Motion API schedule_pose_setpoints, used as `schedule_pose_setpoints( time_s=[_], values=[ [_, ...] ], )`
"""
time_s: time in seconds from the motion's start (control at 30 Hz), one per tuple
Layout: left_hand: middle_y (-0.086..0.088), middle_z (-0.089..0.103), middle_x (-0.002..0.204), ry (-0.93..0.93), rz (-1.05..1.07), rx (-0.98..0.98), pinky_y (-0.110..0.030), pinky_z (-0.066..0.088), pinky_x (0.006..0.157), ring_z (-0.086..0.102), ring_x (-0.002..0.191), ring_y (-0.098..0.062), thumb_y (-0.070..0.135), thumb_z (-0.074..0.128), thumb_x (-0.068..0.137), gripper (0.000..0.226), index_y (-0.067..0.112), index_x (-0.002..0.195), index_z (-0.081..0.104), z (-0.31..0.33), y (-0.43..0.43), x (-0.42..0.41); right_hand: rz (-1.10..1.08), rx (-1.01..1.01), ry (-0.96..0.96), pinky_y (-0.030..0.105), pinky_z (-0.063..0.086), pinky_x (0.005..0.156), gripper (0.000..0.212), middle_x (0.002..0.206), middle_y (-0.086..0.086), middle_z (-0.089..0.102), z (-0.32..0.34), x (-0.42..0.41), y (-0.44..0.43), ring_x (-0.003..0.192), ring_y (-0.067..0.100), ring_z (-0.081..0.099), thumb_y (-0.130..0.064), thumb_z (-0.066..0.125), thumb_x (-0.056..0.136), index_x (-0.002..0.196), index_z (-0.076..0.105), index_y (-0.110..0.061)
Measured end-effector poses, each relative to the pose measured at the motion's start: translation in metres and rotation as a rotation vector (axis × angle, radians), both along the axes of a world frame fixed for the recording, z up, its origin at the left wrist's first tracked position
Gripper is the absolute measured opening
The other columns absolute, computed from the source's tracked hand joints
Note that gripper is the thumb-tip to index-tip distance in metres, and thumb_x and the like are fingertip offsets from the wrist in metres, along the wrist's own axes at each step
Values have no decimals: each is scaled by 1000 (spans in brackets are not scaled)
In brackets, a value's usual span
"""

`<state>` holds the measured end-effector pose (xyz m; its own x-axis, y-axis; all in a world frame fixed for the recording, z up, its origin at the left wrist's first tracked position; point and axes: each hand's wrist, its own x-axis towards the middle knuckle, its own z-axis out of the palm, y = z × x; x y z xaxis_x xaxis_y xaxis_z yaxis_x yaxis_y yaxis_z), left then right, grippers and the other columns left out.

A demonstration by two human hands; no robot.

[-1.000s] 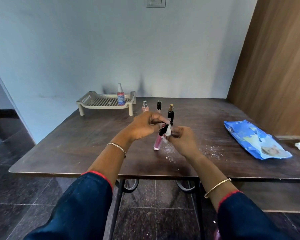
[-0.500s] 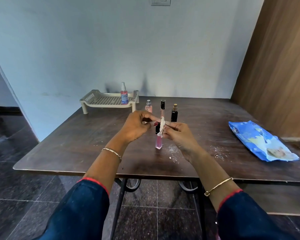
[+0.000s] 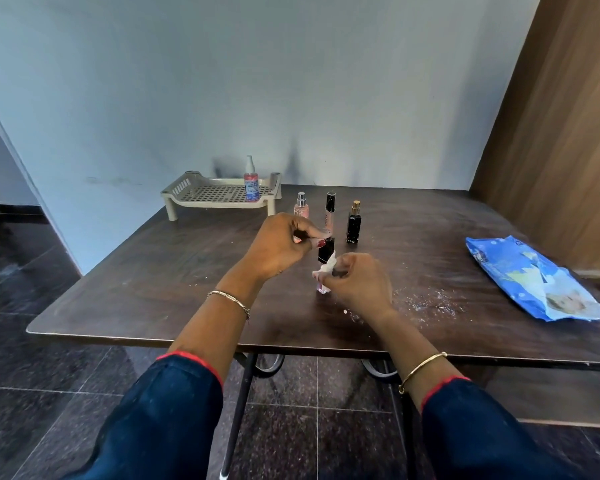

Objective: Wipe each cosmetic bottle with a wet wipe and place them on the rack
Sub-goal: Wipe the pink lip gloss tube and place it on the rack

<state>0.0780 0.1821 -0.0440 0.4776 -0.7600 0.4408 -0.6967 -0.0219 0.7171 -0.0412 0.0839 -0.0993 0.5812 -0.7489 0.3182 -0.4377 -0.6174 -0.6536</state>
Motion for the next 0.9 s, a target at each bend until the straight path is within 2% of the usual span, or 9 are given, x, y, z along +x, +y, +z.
schedule_pose_setpoints(
  time_s=[0.2, 0.33, 0.4, 0.47, 0.53, 0.6, 0.7, 0.83, 0.9],
  values=[
    [8, 73, 92, 26, 12, -23, -1, 45, 74, 63, 81, 12, 15, 79, 73, 20, 15, 93, 75, 0, 0, -6, 35, -65, 146, 30, 50, 66, 30, 71, -5, 68, -3, 0, 2, 69, 15, 62, -46, 77, 69, 66, 63, -20],
    [2, 74, 93, 40, 10, -19, -5, 48, 77, 65, 81, 9, 8, 75, 77, 16, 12, 92, 75, -1, -3, -6, 105, -27, 142, 28, 43, 57, 10, 69, -4, 65, -7, -4, -2, 67, 17, 60, -28, 72, 78, 73, 69, -20],
    [-2, 73, 96, 101, -31, -9, -9, 50, 81, 66, 84, 6, 1, 72, 79, 16, 7, 94, 73, 1, -1, -4, 156, 42, 67, 26, 42, 57, 10, 71, -2, 65, -8, -6, -7, 67, 16, 58, -12, 65, 82, 81, 73, -16],
    [-5, 72, 100, 156, -58, 0, -10, 50, 83, 67, 88, 3, -4, 68, 80, 17, 2, 96, 72, 2, 1, -2, 176, 237, -93, 21, 49, 69, 21, 93, 2, 69, -5, -8, -11, 81, 16, 62, -1, 58, 85, 98, 67, -16],
    [-4, 72, 104, 185, -77, 7, -11, 49, 85, 66, 92, 2, -6, 65, 81, 18, 2, 97, 72, 2, 4, 2, 130, 327, -268, 33, 52, 85, 29, 109, 4, 66, -1, -9, -13, 96, 20, 63, 2, 53, 88, 104, 53, -22],
    [-2, 72, 103, 183, -84, 18, -12, 49, 86, 66, 94, 0, -5, 64, 82, 20, 5, 97, 72, 1, 4, 3, 101, 217, -389, 39, 52, 85, 30, 101, 0, 65, 7, -10, -11, 95, 19, 63, 4, 54, 84, 99, 52, -21],
    [-4, 73, 102, 205, -77, 21, -14, 51, 84, 68, 90, -2, -7, 67, 79, 23, 6, 98, 72, -3, 2, 6, 162, -48, -476, 29, 52, 78, 23, 89, -4, 66, 18, -10, 2, 85, 16, 64, 4, 61, 80, 92, 64, -16],
    [-5, 74, 95, 223, -75, 5, -28, 55, 86, 70, 90, -14, -4, 79, 68, 29, 8, 94, 73, -9, 1, 6, 192, -239, -480, 31, 55, 75, 20, 97, 1, 68, 17, -5, 6, 86, 14, 63, 3, 61, 79, 93, 72, -7],
    [-4, 73, 92, 230, -84, -23, -26, 56, 81, 70, 85, -11, -3, 81, 66, 32, 8, 94, 72, -11, 1, 2, 225, -384, -451, 30, 55, 78, 24, 103, 4, 66, 12, -7, 5, 90, 16, 63, 3, 59, 79, 96, 73, -7]
  ],
)
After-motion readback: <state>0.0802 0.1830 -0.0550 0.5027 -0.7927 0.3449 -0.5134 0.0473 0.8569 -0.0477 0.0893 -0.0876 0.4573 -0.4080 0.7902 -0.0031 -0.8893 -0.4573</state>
